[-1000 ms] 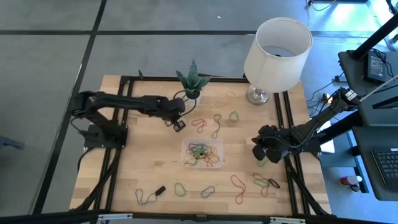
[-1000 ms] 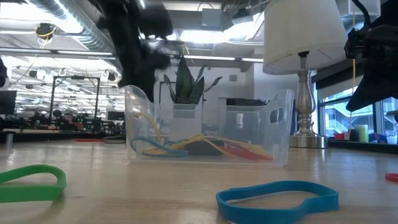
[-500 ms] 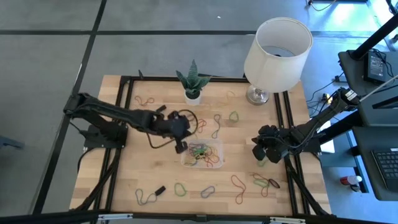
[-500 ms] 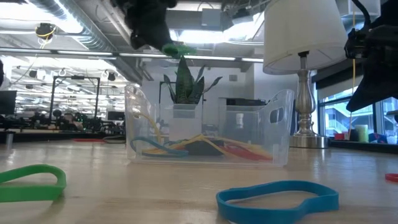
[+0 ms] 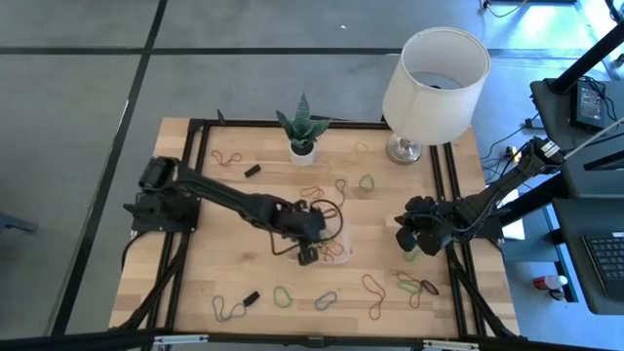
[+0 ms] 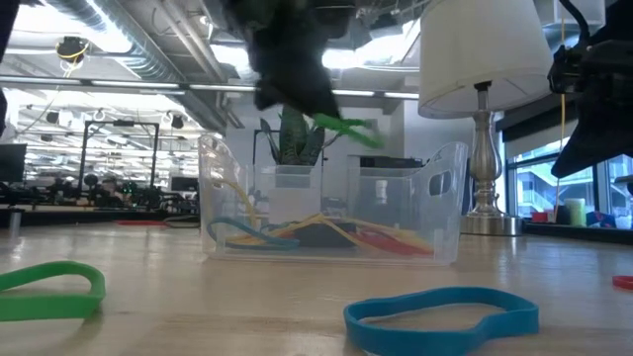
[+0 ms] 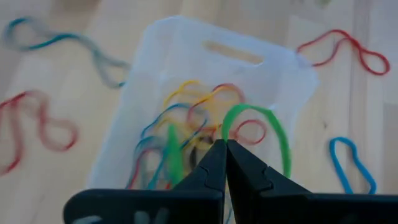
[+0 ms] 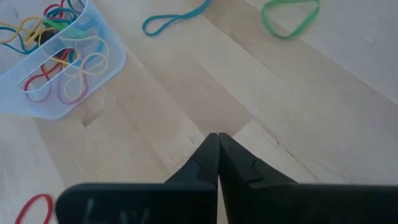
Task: Pick and place rubber bands into bin
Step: Put the green rubber band into the transparent bin, then put the red rubber band into the transparent bin
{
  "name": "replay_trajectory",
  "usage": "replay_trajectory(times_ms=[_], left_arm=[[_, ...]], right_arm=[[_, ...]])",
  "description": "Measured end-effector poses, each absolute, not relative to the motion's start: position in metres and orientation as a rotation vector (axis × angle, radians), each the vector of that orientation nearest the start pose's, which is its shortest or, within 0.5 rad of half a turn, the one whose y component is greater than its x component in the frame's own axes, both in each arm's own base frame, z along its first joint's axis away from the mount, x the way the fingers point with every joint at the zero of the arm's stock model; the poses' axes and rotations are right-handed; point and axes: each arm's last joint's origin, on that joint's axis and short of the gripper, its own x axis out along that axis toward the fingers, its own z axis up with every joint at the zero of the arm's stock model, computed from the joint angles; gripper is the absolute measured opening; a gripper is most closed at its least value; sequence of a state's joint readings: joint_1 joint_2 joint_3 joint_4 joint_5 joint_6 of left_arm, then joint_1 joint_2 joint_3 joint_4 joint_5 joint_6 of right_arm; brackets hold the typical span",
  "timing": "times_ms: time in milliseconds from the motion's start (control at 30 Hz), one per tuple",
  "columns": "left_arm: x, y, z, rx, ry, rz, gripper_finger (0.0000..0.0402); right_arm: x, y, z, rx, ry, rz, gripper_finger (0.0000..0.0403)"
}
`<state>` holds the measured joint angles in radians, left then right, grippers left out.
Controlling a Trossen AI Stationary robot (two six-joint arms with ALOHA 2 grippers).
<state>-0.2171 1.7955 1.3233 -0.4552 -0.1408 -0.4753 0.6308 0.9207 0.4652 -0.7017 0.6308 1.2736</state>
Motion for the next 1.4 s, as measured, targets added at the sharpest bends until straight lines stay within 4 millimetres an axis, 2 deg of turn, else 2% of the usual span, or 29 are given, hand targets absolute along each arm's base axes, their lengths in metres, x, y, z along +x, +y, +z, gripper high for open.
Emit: replay_trajectory(times_ms=[233, 400, 600, 967, 1067, 1200, 1400], left_arm=[[0.406, -0.075, 0.207, -0.276, 0.967, 0.055, 0.0002], [0.418, -0.076, 0.191, -0.271, 1.014, -0.003, 0.0002], [0.426, -0.08, 0.184, -0.301, 1.003, -0.073, 0.0006], [0.426, -0.08, 0.185, -0.309, 1.001, -0.088, 0.0088], [0.424, -0.076, 0.193, -0.326, 0.987, -0.079, 0.0104], [0.418, -0.065, 0.217, -0.349, 0.935, -0.032, 0.011], [0.399, -0.06, 0.256, -0.235, 0.853, 0.047, 0.0084]], right_arm=[[0.126, 0.071, 0.176, 0.506, 0.748, -0.545, 0.0007], [0.126, 0.071, 0.176, 0.509, 0.752, -0.543, 0.0007], [0.126, 0.072, 0.176, 0.513, 0.764, -0.537, 0.0007], [0.126, 0.072, 0.176, 0.516, 0.763, -0.538, 0.0007], [0.126, 0.071, 0.176, 0.516, 0.763, -0.538, 0.0007], [0.126, 0.072, 0.176, 0.521, 0.759, -0.534, 0.0007], [0.128, 0.073, 0.177, 0.537, 0.746, -0.527, 0.0007]])
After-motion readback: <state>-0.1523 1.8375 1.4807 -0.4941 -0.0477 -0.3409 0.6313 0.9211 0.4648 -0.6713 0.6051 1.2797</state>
